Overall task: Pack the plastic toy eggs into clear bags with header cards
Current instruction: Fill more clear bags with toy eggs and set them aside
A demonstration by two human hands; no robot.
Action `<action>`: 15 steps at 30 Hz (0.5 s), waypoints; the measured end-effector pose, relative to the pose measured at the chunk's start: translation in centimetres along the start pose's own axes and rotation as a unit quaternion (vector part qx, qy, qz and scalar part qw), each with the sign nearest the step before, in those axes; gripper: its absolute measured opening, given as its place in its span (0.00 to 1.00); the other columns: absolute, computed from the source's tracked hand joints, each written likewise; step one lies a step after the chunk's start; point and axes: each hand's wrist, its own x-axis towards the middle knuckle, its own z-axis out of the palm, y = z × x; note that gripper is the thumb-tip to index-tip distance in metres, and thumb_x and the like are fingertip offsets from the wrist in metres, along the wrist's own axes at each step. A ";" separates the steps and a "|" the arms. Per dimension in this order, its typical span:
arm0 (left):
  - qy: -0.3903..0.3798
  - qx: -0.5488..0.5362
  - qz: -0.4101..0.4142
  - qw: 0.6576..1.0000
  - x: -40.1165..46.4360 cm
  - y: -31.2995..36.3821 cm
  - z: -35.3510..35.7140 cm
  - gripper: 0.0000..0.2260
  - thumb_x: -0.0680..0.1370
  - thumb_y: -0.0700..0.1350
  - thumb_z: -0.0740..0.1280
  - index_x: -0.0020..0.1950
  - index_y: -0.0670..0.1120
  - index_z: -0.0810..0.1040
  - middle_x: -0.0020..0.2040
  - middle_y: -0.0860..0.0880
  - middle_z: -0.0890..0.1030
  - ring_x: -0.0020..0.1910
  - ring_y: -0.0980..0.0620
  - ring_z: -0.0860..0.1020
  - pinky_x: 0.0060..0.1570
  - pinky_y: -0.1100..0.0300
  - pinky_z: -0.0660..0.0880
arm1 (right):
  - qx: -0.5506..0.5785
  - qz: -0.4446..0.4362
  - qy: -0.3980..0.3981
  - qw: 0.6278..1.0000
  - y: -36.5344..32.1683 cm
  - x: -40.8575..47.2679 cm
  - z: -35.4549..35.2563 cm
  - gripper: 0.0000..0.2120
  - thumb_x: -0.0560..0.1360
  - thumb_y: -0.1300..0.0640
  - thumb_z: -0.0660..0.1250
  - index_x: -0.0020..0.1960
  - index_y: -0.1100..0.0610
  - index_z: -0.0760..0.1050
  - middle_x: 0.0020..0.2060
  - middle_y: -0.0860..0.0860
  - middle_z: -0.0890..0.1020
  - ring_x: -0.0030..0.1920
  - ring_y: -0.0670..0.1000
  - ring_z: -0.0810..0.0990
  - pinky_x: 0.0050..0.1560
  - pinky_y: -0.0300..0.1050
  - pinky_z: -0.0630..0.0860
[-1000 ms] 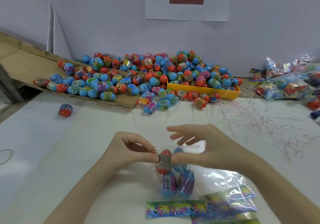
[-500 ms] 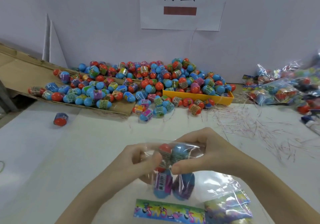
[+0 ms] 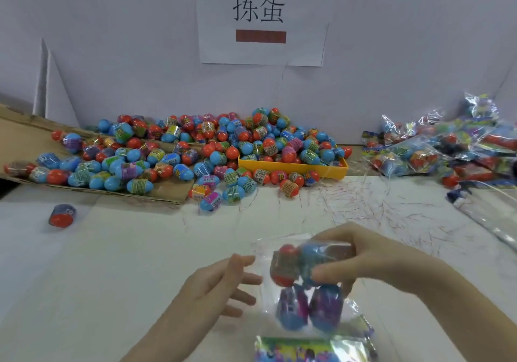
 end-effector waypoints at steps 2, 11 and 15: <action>0.089 0.036 0.042 0.995 0.3 -0.9 0.6 0.13 0.67 0.62 0.62 0.43 0.57 0.80 0.40 0.62 0.83 0.40 0.62 0.80 0.38 0.68 0.76 | 0.050 -0.017 0.158 0.986 -0.5 -0.9 -3.6 0.26 0.59 0.44 0.77 0.51 0.59 0.80 0.39 0.53 0.85 0.37 0.47 0.83 0.34 0.36 0.78; 0.122 0.506 0.290 0.803 0.2 -3.4 4.4 0.17 0.64 0.60 0.57 0.30 0.57 0.83 0.42 0.54 0.85 0.40 0.54 0.84 0.41 0.63 0.66 | -0.081 0.032 0.351 0.932 1.0 -0.6 -5.1 0.24 0.61 0.38 0.67 0.56 0.41 0.76 0.51 0.36 0.78 0.49 0.31 0.75 0.50 0.36 0.69; 0.123 0.498 0.317 0.798 0.3 -4.1 4.5 0.14 0.65 0.57 0.59 0.28 0.56 0.82 0.41 0.53 0.85 0.41 0.53 0.84 0.41 0.62 0.66 | -0.321 -0.006 0.220 0.921 3.5 0.2 0.1 0.23 0.59 0.28 0.58 0.54 0.30 0.70 0.58 0.27 0.64 0.63 0.34 0.62 0.65 0.44 0.58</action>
